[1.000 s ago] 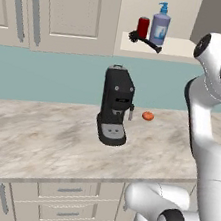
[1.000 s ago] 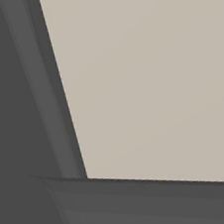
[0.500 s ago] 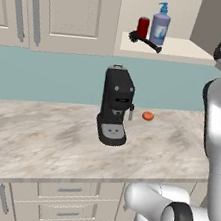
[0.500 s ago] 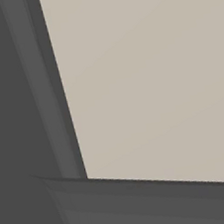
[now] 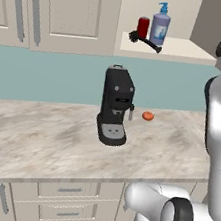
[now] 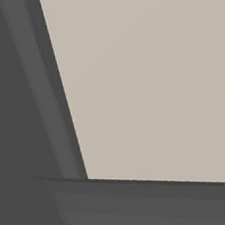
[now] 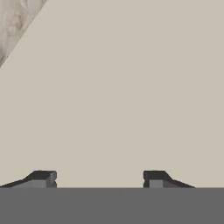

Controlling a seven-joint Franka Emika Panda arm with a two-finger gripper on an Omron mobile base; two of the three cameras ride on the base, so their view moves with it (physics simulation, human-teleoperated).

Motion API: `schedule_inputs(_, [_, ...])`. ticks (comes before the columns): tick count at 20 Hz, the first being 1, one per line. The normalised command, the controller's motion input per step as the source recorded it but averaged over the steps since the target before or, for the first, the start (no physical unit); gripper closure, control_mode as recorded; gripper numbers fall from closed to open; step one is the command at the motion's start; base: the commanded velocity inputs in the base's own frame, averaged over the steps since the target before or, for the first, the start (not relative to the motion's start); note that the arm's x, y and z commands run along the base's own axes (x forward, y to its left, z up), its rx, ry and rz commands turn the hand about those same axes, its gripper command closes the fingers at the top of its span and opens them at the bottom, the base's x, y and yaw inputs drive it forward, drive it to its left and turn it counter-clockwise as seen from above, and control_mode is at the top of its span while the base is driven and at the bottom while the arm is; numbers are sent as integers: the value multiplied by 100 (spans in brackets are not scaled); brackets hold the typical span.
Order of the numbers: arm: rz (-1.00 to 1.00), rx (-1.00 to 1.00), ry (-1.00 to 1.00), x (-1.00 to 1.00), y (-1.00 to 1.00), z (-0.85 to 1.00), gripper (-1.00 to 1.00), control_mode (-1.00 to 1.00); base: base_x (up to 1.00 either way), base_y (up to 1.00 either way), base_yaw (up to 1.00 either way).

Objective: Pick the dish brush and soap dispenser from the cabinet and place them on the counter.

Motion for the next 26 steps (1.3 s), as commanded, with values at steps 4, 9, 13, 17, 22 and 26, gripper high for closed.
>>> schedule_inputs(4, [3, 0, -18, -34, 1, 6, -100, -100, 0, 0, 0])
schedule_inputs(9, [3, 0, -15, -23, 21, 0, -100, -100, 0, 0, 0])
schedule_inputs(13, [6, 0, -3, -5, 42, 0, -100, -100, 0, 0, 0])
schedule_inputs(17, [7, 3, -11, -11, 38, 0, -100, -100, 0, 0, 0])
schedule_inputs(22, [6, 11, -6, -8, 26, 0, -100, -100, 0, 0, 0])
schedule_inputs(26, [10, 16, 0, 0, 31, 0, -100, -100, 0, 0, 0])
